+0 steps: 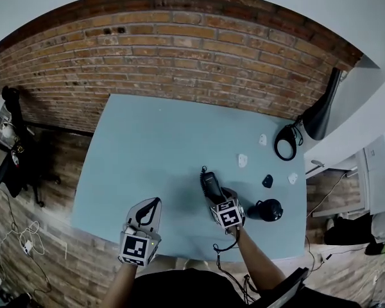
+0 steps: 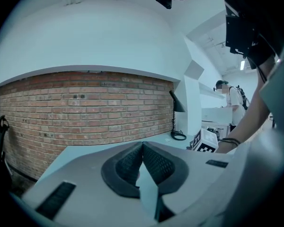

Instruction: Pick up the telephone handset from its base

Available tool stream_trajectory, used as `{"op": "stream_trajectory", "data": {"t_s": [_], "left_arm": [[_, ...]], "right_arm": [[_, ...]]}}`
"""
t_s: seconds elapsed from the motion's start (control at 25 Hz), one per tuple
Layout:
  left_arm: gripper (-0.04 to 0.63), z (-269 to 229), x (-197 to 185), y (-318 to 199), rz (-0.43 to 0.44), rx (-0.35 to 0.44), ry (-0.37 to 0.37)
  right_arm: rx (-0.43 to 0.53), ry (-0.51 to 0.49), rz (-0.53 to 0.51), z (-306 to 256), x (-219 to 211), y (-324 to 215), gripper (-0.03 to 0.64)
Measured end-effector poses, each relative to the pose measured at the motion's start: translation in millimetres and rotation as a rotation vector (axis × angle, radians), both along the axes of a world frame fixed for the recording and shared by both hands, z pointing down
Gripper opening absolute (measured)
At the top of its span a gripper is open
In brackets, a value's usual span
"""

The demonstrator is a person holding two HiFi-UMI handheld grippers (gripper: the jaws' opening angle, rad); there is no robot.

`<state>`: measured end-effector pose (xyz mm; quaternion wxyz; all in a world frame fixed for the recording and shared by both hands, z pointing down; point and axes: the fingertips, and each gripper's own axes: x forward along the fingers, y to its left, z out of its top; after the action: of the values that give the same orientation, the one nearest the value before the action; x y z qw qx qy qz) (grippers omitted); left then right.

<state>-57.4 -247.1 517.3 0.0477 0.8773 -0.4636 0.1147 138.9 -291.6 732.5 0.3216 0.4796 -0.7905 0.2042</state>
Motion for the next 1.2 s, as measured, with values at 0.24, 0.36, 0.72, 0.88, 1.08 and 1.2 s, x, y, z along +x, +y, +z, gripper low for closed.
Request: {"op": "stream_trajectory", "data": {"t_s": [0.24,0.36,0.72,0.88,1.08,1.2], "left_arm": [[0.023,3.5,-14.5,2.6,-0.043,-0.019,-0.012],[0.023,6.0,-21.3,4.0,-0.062,-0.018,-0.010],[0.023,11.4,-33.9,5.2,-0.094,-0.032,-0.017],[0.023,11.3,-28.1,4.2,-0.098,-0.023,-0.007],[0.023,15.6,-34.6,9.9,-0.107,-0.041,-0.012],[0.023,17.7,-32.8,9.7,-0.116,-0.037,-0.007]], "right_arm": [[-0.035,0.021,0.006,10.9,-2.4,-5.2,0.276],[-0.037,0.039,0.008,14.3,-2.5,-8.3,0.276],[-0.074,0.068,0.008,30.3,-6.2,-10.5,0.276],[-0.095,0.103,0.004,40.2,1.1,-7.4,0.276],[-0.111,0.089,0.014,44.2,-4.7,-7.0,0.276],[-0.111,0.096,0.022,42.8,0.5,-6.2,0.276]]}}
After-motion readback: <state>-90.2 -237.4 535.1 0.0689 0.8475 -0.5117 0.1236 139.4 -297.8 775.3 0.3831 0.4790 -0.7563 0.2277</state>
